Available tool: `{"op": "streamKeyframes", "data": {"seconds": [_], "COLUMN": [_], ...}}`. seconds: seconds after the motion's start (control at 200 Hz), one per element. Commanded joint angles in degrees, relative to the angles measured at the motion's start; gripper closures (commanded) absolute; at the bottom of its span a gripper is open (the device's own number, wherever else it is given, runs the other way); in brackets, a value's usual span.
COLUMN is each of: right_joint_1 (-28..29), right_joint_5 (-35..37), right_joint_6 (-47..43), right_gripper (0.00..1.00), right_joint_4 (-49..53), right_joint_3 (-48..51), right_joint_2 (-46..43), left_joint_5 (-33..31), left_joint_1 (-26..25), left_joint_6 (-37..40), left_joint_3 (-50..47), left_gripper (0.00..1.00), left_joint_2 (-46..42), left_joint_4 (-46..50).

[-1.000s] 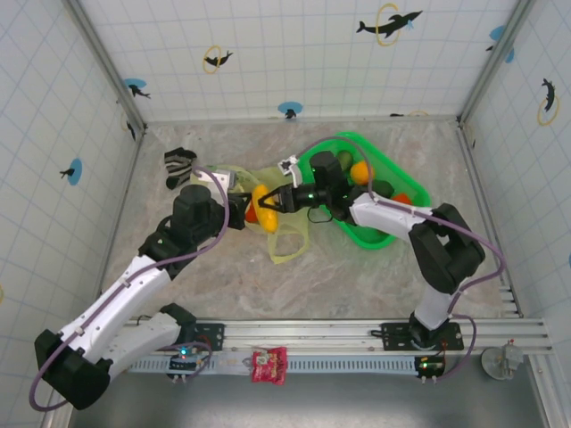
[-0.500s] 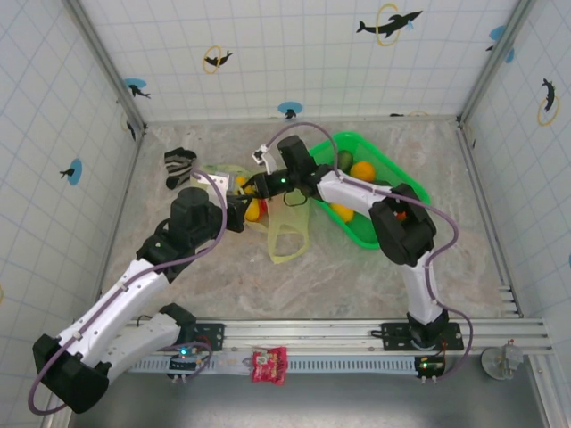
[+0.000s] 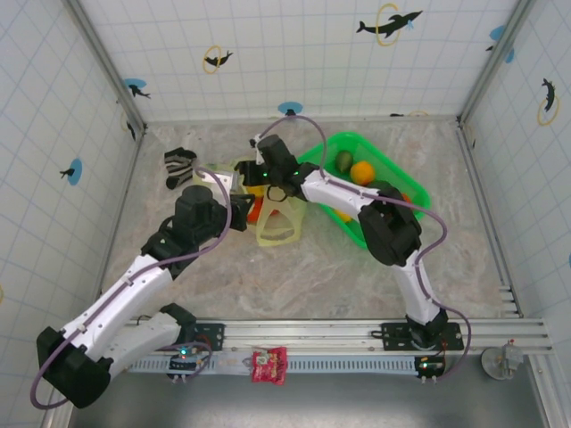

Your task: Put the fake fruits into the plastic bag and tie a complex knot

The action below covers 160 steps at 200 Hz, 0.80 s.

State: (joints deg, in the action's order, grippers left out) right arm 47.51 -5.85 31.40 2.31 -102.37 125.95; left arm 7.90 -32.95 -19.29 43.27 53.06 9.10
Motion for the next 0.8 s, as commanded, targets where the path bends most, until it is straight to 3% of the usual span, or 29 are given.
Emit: {"op": "streamKeyframes", "data": {"seconds": [0.0, 0.19, 0.33, 0.475, 0.61, 0.796], "right_joint_1": [1.04, -1.68, -3.78, -3.84, -5.08, -7.43], "right_joint_5": [3.48, -1.38, -8.11, -7.52, -12.65, -13.26], "right_joint_6": [0.2, 0.72, 1.15, -3.37, -2.99, -2.54], "right_gripper": [0.23, 0.3, 0.45, 0.62, 0.62, 0.52], "right_joint_4": [0.86, -5.89, -11.07, -9.47, -13.54, -14.77], "right_joint_3": [-4.27, 7.35, 14.6, 20.54, 27.35, 32.89], "right_joint_2": [1.37, -6.27, -11.69, -16.42, -21.62, -28.98], "left_joint_5": [-0.13, -1.87, -3.14, -3.29, -2.89, -2.29], "left_joint_1": [-0.19, -0.23, -0.21, -0.22, -0.2, -0.24], "left_joint_6": [0.81, 1.36, 1.45, 1.19, 0.83, -0.14], "left_joint_3": [1.34, 1.68, 1.88, 2.25, 2.02, 1.22], "left_gripper": [1.0, 1.0, 1.0, 1.0, 1.0, 1.0], "left_joint_2": [0.53, 0.32, -0.09, -0.39, -0.49, -0.94], "left_joint_4": [-1.28, -0.58, -0.02, 0.18, -0.28, -1.17]}}
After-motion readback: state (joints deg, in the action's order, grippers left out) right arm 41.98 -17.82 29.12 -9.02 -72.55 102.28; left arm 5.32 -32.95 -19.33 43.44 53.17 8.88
